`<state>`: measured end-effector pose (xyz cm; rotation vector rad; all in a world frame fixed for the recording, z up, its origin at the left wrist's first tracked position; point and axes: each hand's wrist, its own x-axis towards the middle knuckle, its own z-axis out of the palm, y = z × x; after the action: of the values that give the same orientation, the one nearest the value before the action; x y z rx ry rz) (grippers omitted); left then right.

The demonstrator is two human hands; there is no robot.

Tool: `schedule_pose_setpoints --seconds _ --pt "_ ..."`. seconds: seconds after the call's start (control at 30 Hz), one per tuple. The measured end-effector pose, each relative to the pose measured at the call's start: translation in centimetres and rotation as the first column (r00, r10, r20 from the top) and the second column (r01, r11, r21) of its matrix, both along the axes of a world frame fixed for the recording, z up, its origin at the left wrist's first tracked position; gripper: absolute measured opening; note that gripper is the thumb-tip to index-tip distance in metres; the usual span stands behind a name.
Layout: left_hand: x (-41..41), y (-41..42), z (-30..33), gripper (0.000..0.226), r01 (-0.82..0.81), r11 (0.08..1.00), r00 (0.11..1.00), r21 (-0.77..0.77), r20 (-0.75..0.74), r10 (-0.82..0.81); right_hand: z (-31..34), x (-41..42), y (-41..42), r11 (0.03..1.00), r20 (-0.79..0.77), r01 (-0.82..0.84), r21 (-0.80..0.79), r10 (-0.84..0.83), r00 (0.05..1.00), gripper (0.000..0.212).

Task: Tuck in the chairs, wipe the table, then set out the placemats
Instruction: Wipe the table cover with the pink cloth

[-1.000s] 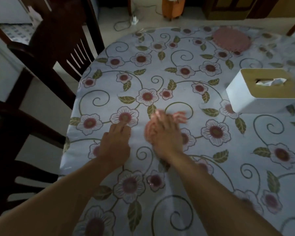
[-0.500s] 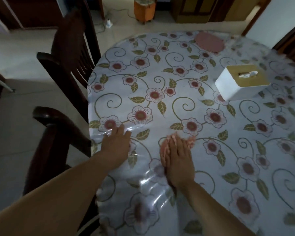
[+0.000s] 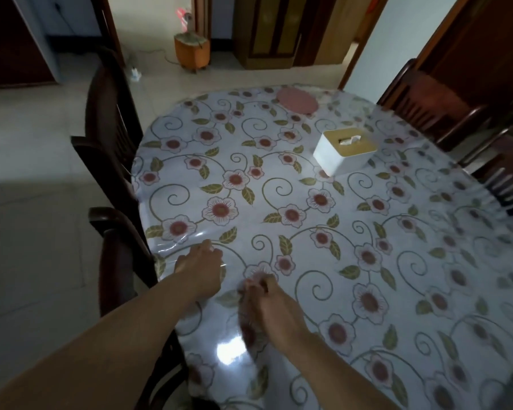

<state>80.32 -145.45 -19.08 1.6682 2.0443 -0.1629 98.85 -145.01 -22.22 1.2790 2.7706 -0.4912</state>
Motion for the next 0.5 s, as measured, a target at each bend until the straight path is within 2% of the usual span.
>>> schedule_pose_setpoints --seconds 0.1,0.2,0.37,0.5 --pt "-0.1 -0.8 2.1 0.04 -0.024 0.999 0.999 0.021 -0.024 0.025 2.9 -0.2 0.6 0.999 -0.034 0.043 0.002 -0.043 0.998 0.028" --pt "-0.2 -1.5 4.6 0.047 -0.043 0.999 0.997 0.02 -0.058 0.044 5.1 -0.3 0.9 0.996 0.083 0.022 0.088 -0.029 0.996 0.042" --pt "-1.2 -2.1 7.6 0.046 0.007 0.998 0.997 0.067 -0.079 -0.002 7.4 -1.8 0.7 0.991 0.02 0.084 0.108 -0.087 0.996 0.032" --pt "-3.6 -1.5 8.7 0.05 0.071 0.993 0.997 0.091 -0.033 -0.068 8.8 -4.3 -0.1 0.991 0.034 0.11 0.082 -0.113 0.993 0.039"
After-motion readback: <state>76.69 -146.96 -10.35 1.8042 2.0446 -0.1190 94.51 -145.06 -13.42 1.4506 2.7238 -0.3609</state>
